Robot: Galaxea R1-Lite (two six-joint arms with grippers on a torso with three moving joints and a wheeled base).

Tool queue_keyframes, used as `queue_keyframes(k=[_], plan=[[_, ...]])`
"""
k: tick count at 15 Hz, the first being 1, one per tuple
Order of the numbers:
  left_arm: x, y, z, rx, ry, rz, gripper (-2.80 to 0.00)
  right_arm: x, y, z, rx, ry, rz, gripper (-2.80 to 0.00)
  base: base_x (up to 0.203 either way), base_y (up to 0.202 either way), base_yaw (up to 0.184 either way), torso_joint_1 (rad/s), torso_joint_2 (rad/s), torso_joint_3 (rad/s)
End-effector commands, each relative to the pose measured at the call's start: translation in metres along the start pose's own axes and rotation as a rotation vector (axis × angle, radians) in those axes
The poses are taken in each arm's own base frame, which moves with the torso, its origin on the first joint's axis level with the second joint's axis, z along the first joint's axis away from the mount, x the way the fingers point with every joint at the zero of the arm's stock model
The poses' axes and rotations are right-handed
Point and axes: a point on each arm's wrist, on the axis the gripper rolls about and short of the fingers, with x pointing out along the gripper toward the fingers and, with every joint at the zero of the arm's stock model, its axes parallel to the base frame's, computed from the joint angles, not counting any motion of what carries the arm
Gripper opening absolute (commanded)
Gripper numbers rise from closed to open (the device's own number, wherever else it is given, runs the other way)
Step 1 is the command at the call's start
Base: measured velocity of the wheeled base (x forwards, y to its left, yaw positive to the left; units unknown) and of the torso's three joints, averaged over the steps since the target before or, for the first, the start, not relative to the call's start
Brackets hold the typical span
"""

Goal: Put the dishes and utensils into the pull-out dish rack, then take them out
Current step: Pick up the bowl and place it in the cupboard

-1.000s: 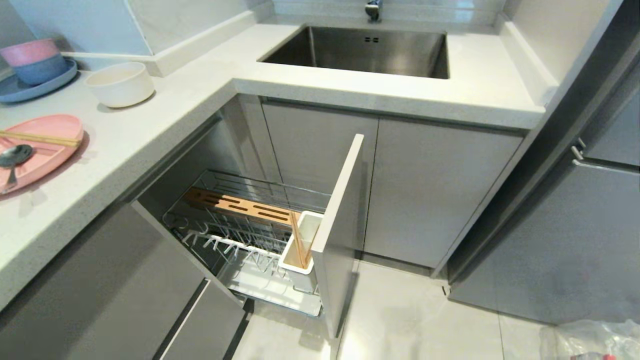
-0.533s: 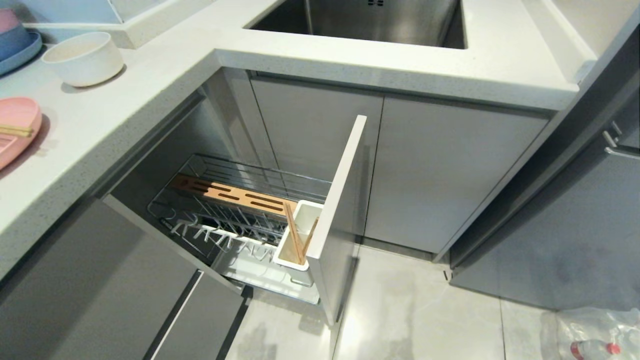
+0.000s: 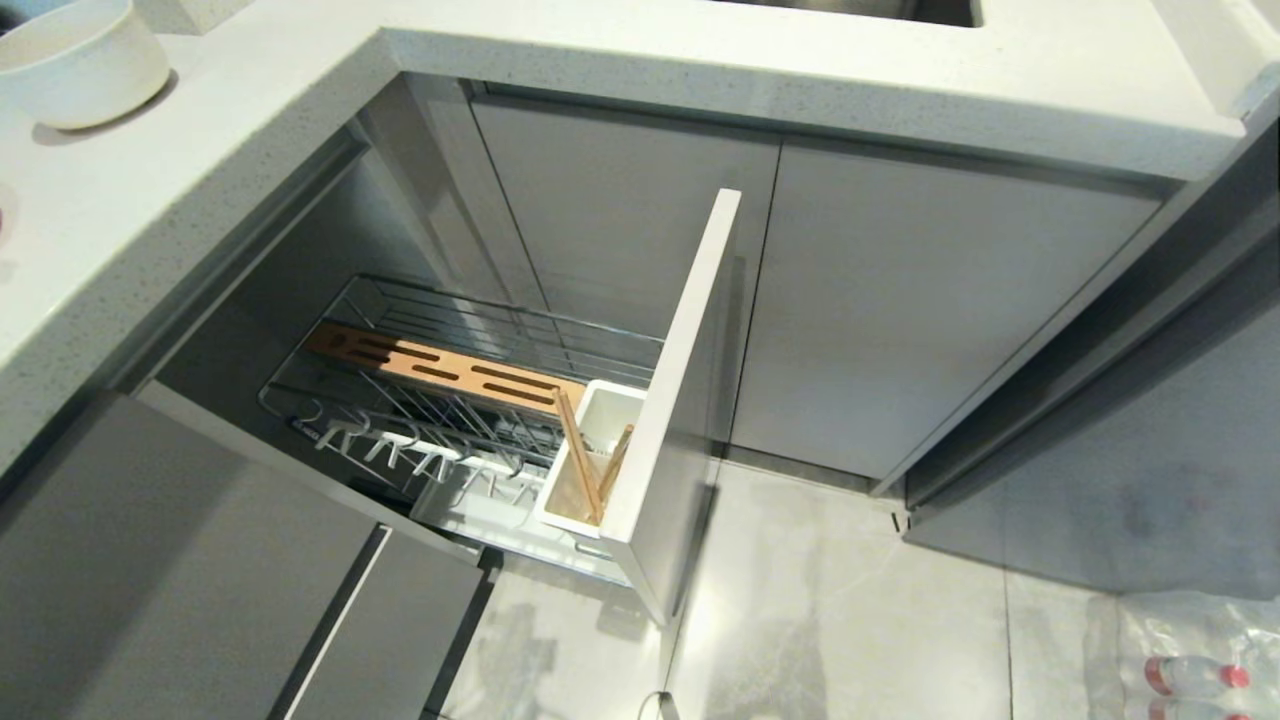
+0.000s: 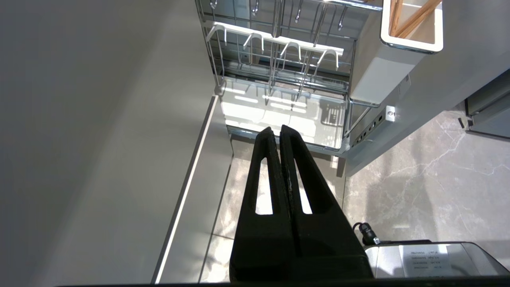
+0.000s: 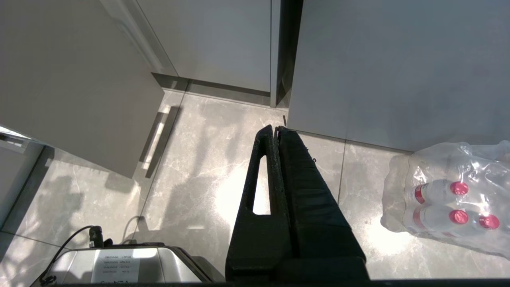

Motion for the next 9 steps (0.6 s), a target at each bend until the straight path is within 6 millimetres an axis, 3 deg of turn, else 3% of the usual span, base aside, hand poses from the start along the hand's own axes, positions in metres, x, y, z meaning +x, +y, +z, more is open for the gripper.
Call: queue_keyframes(k=[1, 7, 9], plan=[[0.0, 0.0, 0.0, 0.0, 0.001, 0.0, -2.8, 0.0, 0.0, 0.0, 0.0, 0.002, 0.0, -2.8, 0.0, 0.0, 0.0, 0.002, 0.0, -0.035], [-0.001, 0.0, 0.003, 0.005, -0.016, -0.002, -2.8, 0.0, 0.0, 0.0, 0.0, 0.002, 0.0, -2.8, 0.0, 0.0, 0.0, 0.0, 0.0, 0.0], [-0.008, 0.001, 0.028, 0.008, -0.137, 0.001, -2.8, 0.0, 0.0, 0.0, 0.0, 0.002, 0.0, -2.8, 0.0, 0.0, 0.0, 0.0, 0.0, 0.0]])
